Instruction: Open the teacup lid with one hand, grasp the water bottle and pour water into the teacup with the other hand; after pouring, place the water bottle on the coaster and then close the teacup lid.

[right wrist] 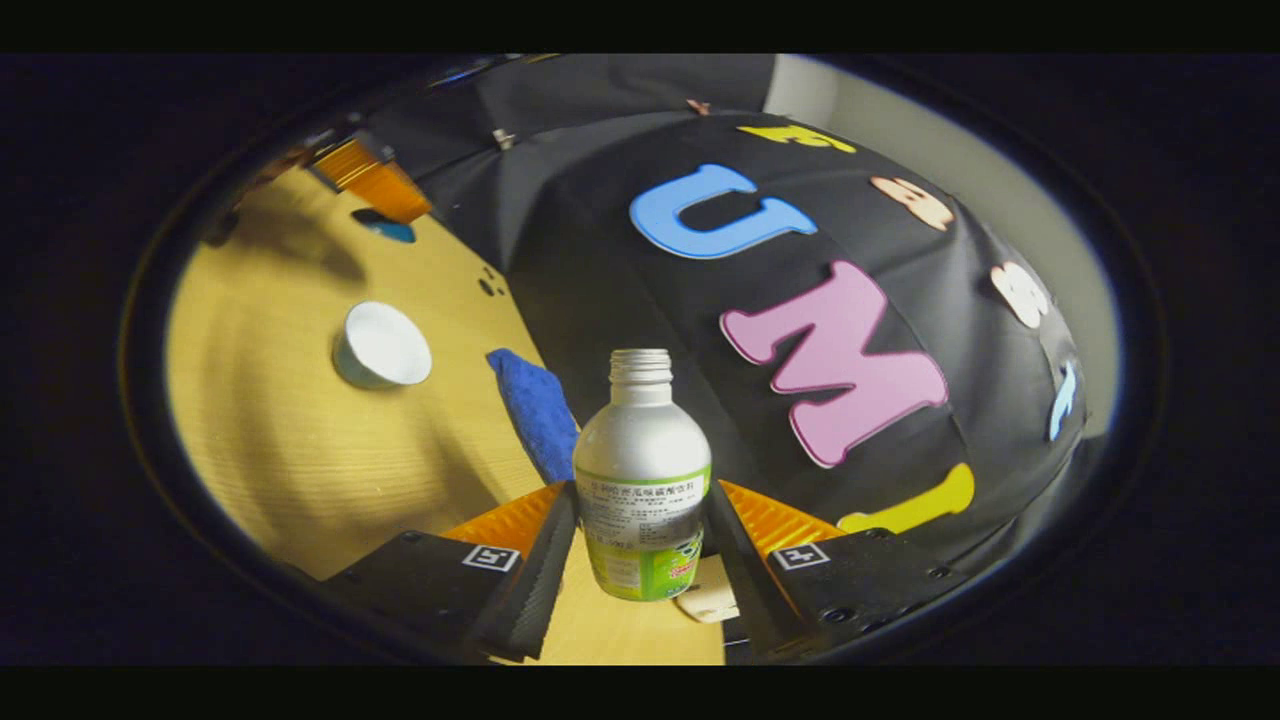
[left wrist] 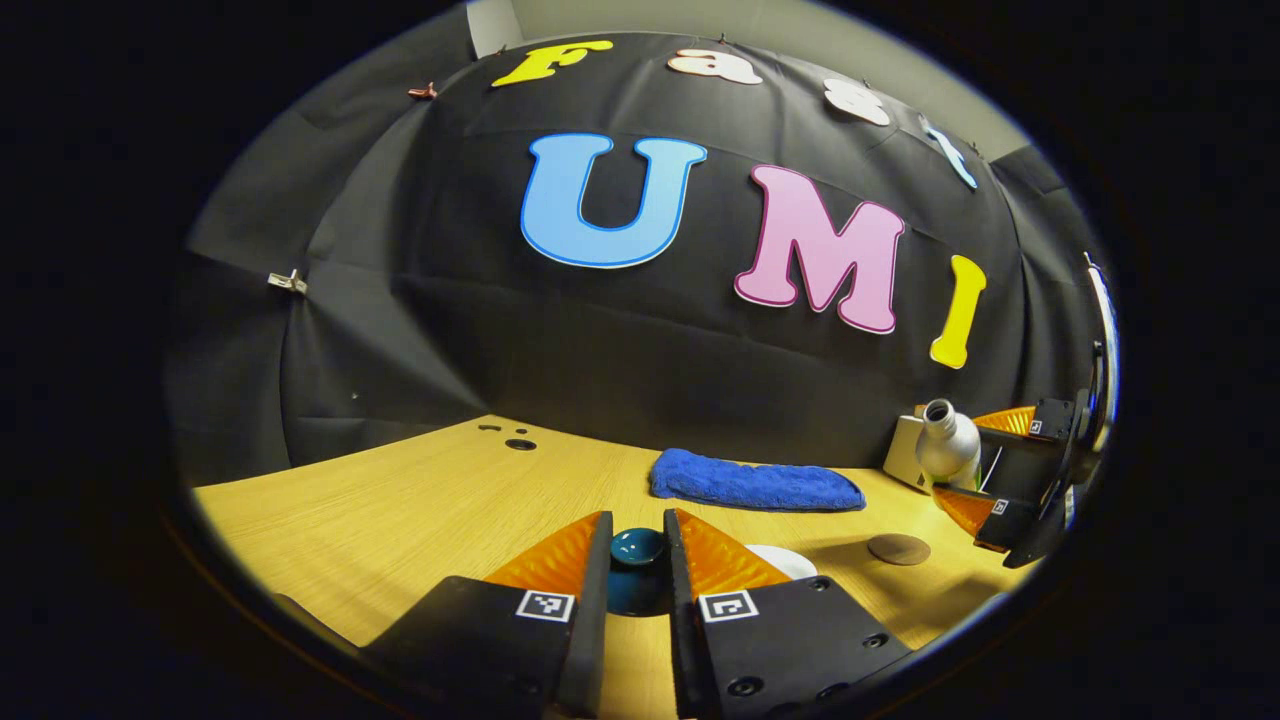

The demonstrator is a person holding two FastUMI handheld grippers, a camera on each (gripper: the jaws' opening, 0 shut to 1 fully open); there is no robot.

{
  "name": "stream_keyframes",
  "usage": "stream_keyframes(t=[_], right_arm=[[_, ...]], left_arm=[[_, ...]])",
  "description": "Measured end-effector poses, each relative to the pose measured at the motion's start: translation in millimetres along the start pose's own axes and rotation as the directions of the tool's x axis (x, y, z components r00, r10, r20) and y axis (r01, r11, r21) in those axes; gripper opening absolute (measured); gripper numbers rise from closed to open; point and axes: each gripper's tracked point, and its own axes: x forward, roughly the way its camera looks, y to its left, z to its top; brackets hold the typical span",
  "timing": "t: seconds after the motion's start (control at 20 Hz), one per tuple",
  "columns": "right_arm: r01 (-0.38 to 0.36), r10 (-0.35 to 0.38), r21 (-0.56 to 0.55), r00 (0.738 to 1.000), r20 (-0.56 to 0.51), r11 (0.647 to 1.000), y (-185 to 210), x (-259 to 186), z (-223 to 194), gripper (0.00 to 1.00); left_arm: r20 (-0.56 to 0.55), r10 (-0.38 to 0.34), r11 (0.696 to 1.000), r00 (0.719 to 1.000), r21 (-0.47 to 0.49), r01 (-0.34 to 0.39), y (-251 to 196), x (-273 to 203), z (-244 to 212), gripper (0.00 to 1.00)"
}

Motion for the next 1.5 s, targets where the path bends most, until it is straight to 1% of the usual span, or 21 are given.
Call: stream_keyframes(t=[0.1, 0.25, 0.45, 0.65, 0.85, 1.25, 1.35, 1.5], right_arm=[[-0.016, 0.018, -0.107, 1.0, 0.017, 0.994, 7.8, 2.4, 10.0, 0.76], [-0.05, 0.06, -0.211, 0.997, 0.04, 0.976, 27.3, 9.1, 23.9, 0.76], [-0.089, 0.109, -0.309, 0.993, 0.049, 0.947, 43.3, 13.7, 29.0, 0.76], [-0.11, 0.136, -0.392, 0.99, 0.038, 0.913, 48.9, 24.1, 28.4, 0.76], [-0.105, 0.143, -0.481, 0.989, 0.042, 0.87, 56.4, 29.1, 31.1, 0.76], [-0.066, 0.14, -0.594, 0.987, 0.079, 0.802, 60.8, 29.3, 38.0, 0.76], [-0.06, 0.14, -0.613, 0.987, 0.084, 0.788, 60.7, 30.8, 38.5, 0.75], [-0.056, 0.142, -0.627, 0.986, 0.088, 0.777, 60.1, 32.4, 38.0, 0.76]], left_arm=[[-0.008, 0.003, 1.0, 1.0, -0.006, -0.003, 4.9, 1.3, -3.3, 0.31], [-0.009, 0.008, 1.0, 1.0, -0.011, -0.008, 11.9, 0.1, -2.2, 0.31], [0.002, 0.014, 1.0, 1.0, -0.026, -0.014, 19.4, -2.3, 2.0, 0.31], [-0.001, 0.022, 0.999, 1.0, -0.024, -0.022, 24.3, -1.8, 0.9, 0.31], [-0.01, 0.013, 0.999, 1.0, -0.04, -0.014, 23.2, -0.8, -1.4, 0.31], [-0.02, 0.02, 0.999, 1.0, -0.04, -0.02, 27.2, -0.5, -4.3, 0.31], [-0.022, 0.018, 0.999, 1.0, -0.042, -0.019, 27.1, -0.2, -4.6, 0.31], [-0.024, 0.017, 0.999, 1.0, -0.044, -0.018, 27.6, -0.3, -4.0, 0.31]])
